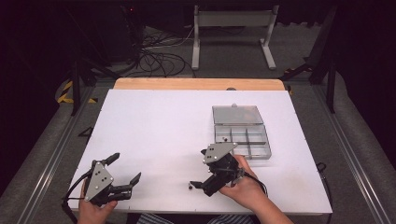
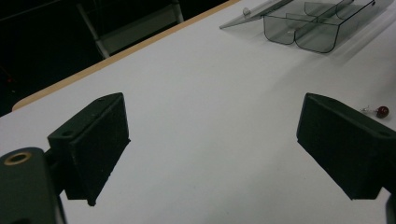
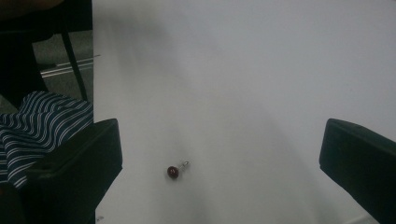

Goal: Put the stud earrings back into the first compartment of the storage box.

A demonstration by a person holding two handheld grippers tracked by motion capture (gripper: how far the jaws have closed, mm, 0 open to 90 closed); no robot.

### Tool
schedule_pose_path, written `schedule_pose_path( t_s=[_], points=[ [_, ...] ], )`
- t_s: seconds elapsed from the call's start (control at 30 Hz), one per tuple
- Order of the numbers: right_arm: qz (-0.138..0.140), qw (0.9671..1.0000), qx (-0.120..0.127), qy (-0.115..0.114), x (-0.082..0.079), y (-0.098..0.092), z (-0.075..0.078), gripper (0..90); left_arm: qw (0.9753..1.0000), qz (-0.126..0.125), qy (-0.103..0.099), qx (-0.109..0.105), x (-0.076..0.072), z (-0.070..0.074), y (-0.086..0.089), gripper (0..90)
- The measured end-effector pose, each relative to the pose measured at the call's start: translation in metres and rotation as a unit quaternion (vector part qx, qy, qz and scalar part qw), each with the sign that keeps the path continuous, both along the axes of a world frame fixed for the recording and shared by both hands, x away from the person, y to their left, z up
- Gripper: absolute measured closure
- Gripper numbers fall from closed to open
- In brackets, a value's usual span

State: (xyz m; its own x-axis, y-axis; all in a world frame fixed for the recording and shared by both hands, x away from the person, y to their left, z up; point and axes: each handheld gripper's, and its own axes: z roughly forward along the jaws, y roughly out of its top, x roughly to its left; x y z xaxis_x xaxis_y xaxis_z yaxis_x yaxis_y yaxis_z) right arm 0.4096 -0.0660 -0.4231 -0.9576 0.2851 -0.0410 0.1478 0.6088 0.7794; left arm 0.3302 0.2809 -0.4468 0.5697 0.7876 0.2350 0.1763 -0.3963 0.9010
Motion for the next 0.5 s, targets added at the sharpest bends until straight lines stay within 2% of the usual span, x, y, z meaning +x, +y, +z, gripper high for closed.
schedule_pose_path(
  t_s=[0.1,0.37,0.5],
  points=[
    [0.005,0.9999,-0.006,0.01,-0.001,0.003,-0.006,0.0,1.0,0.0,-0.001,0.001,0.0,0.0,0.0,9.9],
    [0.018,0.9974,-0.037,0.06,-0.002,0.014,-0.025,0.0,1.0,-0.001,-0.001,0.001,0.0,0.0,0.0,9.9],
    [0.02,0.9961,-0.052,0.069,-0.003,0.018,-0.034,1.1,1.0,-0.001,-0.002,0.001,0.0,0.0,0.0,9.8]
  ],
)
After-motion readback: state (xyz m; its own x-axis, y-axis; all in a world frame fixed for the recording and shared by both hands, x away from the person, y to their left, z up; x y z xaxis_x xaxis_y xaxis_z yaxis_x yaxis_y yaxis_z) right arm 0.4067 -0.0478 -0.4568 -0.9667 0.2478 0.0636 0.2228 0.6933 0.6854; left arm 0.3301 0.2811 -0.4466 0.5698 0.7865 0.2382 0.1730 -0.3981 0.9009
